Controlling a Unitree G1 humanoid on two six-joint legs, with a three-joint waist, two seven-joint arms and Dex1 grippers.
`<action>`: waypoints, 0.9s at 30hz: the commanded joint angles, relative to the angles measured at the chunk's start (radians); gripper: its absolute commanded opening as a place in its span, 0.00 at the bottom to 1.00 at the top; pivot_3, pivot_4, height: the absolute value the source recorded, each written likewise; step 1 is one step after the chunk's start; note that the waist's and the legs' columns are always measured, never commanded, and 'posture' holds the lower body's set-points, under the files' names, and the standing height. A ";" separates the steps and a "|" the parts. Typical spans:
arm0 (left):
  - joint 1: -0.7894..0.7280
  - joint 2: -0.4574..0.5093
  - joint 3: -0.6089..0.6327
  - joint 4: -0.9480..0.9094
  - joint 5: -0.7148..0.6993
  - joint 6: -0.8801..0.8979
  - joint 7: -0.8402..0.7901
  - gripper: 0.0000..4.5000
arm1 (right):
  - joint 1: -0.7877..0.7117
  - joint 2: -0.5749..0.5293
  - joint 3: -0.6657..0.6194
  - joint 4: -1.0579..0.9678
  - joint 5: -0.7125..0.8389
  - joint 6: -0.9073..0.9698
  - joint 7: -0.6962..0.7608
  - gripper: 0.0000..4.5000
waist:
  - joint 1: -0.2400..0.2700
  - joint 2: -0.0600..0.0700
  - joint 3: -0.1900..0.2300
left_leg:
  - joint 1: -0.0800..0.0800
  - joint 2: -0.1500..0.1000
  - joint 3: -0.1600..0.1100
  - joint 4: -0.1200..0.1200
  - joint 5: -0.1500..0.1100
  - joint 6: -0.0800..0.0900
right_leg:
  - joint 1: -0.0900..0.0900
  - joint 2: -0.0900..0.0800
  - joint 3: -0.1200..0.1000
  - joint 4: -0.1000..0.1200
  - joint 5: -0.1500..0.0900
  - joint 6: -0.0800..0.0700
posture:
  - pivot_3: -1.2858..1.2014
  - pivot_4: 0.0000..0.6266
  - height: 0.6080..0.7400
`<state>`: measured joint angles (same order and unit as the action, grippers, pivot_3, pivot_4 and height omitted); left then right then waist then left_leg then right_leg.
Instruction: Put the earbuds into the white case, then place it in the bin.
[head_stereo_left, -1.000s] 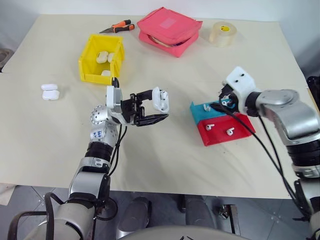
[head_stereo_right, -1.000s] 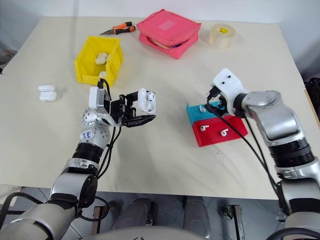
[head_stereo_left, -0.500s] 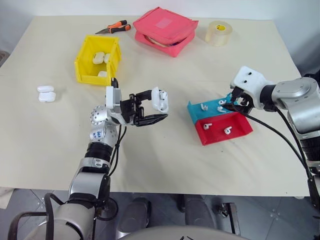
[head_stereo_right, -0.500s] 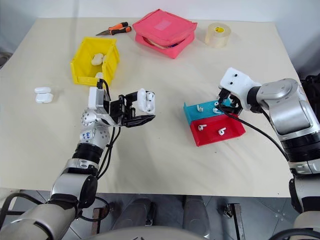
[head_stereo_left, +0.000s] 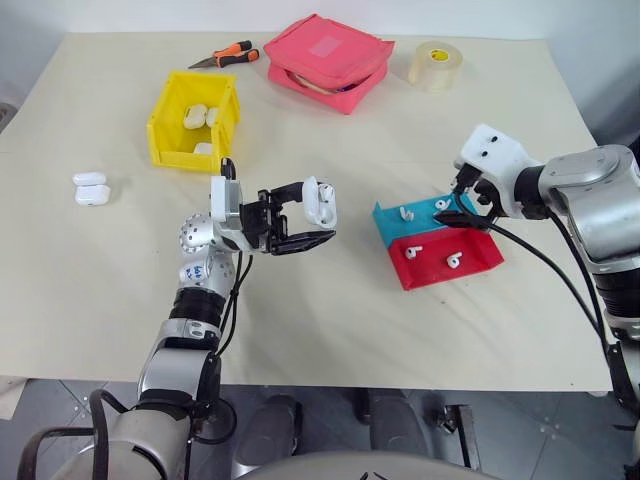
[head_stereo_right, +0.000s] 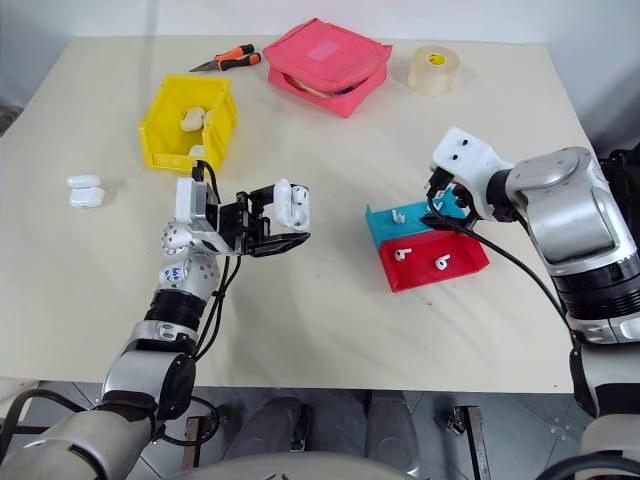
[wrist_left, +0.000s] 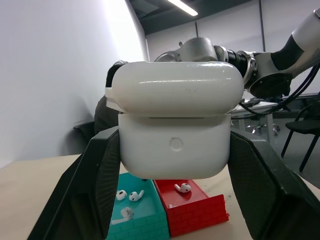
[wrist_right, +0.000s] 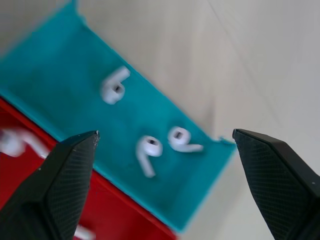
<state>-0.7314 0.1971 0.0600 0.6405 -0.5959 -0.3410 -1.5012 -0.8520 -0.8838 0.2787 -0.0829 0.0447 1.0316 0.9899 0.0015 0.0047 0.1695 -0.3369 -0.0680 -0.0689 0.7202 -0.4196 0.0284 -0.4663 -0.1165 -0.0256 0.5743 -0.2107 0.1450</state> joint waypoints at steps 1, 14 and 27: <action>0.006 -0.005 0.013 -0.029 0.002 -0.018 -0.043 0.62 | -0.051 0.019 -0.016 -0.066 0.033 0.177 -0.031 0.99 | 0.001 0.000 0.000 | 0.000 0.000 0.000 0.000 0.000 0.000 | 0.000 0.000 0.000 0.000 0.000 0.000 | 0.52 0.24 1.00; -0.020 -0.036 0.024 0.025 0.005 -0.051 -0.052 0.62 | -0.130 0.045 0.055 -0.089 0.122 0.487 -0.167 0.64 | -0.001 0.000 0.000 | 0.000 -0.004 -0.001 0.000 0.000 0.000 | 0.000 -0.001 0.000 0.000 0.000 0.000 | 0.52 0.24 1.00; -0.011 -0.045 0.023 0.019 -0.002 -0.055 -0.069 0.62 | -0.215 0.115 0.117 0.139 0.144 0.441 -0.248 0.64 | -0.003 0.000 0.000 | 0.000 -0.004 0.000 0.000 0.000 0.000 | -0.001 -0.001 0.000 0.001 0.000 0.000 | 0.52 0.24 1.00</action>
<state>-0.7358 0.1545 0.0711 0.6824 -0.5893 -0.3841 -1.5014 -1.0408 -0.7693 0.3971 0.0531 0.1884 1.4853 0.7490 -0.0014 0.0048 0.1694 -0.3372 -0.0725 -0.0692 0.7205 -0.4196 0.0285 -0.4671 -0.1172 -0.0257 0.5752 -0.2106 0.1449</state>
